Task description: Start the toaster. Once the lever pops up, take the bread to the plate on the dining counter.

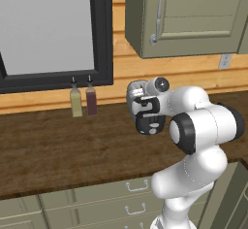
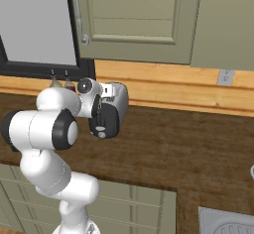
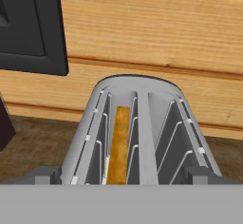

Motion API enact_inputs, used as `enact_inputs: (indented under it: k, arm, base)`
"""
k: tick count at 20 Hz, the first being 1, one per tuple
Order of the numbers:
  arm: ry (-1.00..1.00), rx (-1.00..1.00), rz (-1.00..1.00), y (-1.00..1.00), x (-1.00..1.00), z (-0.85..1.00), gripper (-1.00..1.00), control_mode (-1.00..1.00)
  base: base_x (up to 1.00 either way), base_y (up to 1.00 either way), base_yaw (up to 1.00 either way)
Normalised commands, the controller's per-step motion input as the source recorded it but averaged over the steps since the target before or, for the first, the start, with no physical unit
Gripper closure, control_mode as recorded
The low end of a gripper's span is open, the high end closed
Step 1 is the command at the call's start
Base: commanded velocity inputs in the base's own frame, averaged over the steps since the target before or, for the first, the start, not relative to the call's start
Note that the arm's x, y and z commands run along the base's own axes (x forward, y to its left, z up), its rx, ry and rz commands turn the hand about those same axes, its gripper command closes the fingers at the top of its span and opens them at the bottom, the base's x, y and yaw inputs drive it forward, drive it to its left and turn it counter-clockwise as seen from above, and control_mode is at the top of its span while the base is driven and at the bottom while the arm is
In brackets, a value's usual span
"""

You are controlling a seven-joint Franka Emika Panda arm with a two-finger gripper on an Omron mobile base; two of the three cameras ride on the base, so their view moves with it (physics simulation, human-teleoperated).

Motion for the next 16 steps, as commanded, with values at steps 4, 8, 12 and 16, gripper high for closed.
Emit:
enact_inputs:
  k: [4,8,12,16]
  arm:
    - [0.0,0.0,0.0,0.0,0.0,0.0,-1.0,-1.0]
    - [0.0,0.0,0.0,0.0,0.0,0.0,-1.0,-1.0]
    - [0.0,0.0,0.0,0.0,0.0,0.0,-1.0,-1.0]
    - [0.0,0.0,0.0,0.0,0.0,0.0,-1.0,-1.0]
  base:
    - [0.0,0.0,0.0]
    - [0.0,0.0,0.0]
    - [0.0,0.0,0.0]
    - [0.0,0.0,0.0]
